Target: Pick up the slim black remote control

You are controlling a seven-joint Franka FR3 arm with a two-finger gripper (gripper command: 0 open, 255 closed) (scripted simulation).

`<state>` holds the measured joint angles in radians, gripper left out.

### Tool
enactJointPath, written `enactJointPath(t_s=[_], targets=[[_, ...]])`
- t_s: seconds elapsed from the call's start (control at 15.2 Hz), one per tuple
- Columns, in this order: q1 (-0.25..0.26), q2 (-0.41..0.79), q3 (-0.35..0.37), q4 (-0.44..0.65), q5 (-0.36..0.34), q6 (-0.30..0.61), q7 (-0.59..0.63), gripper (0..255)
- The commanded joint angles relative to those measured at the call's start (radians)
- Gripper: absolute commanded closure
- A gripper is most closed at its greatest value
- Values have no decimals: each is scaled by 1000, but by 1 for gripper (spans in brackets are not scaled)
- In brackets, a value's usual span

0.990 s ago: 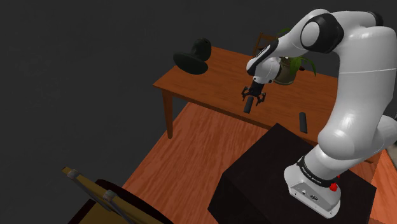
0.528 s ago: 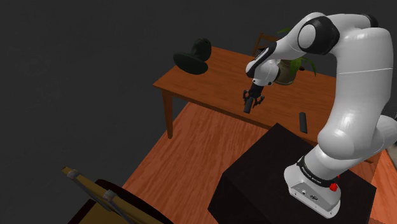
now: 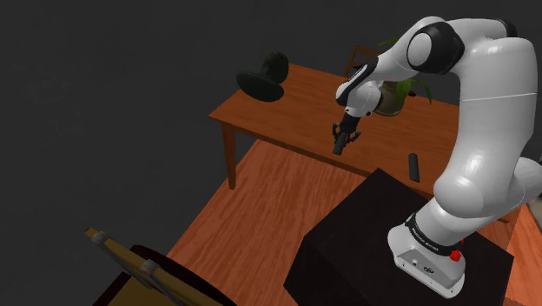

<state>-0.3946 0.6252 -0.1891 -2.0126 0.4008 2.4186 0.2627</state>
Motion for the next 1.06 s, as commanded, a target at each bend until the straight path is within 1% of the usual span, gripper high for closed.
enactJointPath(t_s=[0.0, 0.86, 0.99], targets=[[6, -12, -1, -6, -5, -8, 4, 255], [33, -160, -41, -35, -63, -122, 55, 255], [33, -162, -41, -35, -64, -123, 55, 255]])
